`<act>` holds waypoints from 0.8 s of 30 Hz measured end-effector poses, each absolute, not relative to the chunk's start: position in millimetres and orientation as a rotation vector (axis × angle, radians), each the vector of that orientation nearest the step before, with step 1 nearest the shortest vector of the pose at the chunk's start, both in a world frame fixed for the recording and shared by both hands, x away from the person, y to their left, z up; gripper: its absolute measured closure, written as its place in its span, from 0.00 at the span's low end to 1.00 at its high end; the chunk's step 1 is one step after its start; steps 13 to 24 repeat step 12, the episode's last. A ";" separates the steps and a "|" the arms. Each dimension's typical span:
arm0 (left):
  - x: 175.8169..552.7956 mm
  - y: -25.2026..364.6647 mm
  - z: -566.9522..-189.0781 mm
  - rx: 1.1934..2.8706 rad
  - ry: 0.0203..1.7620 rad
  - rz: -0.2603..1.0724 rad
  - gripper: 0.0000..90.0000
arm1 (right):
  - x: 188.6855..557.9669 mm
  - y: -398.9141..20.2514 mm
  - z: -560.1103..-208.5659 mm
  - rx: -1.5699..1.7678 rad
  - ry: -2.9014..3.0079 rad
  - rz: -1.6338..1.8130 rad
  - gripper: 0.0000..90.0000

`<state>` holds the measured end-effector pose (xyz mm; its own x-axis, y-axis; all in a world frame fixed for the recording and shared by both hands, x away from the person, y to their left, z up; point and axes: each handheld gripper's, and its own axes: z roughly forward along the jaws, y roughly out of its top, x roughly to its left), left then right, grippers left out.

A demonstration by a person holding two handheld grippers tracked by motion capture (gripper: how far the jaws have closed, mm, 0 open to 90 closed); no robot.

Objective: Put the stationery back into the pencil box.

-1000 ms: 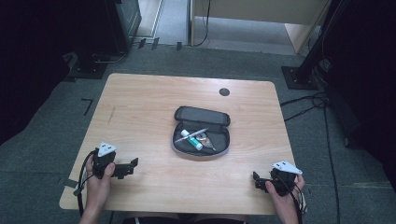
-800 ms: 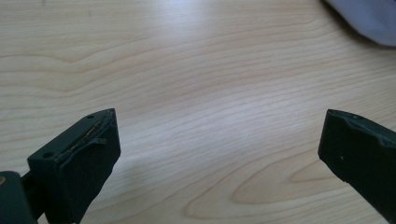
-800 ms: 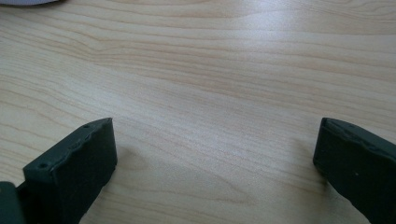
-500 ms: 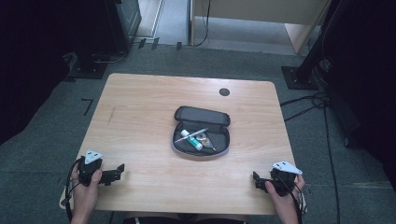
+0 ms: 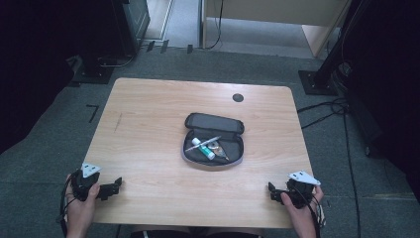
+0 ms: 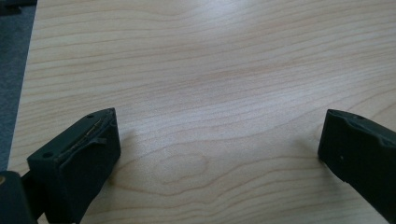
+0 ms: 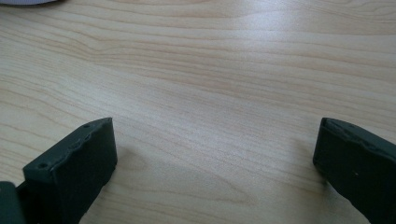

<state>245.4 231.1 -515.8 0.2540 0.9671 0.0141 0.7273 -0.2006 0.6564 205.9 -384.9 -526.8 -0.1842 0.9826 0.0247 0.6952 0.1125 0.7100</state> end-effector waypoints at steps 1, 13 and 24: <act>245.7 230.4 -516.1 1.994 1.534 0.592 0.00 | 205.9 -384.9 -526.8 1.625 1.939 0.831 0.00; 245.3 230.1 -519.0 1.965 1.519 0.614 0.00 | 205.8 -384.7 -526.7 1.625 1.938 0.833 0.00; 245.3 230.1 -519.0 1.965 1.519 0.614 0.00 | 205.8 -384.7 -526.7 1.625 1.938 0.833 0.00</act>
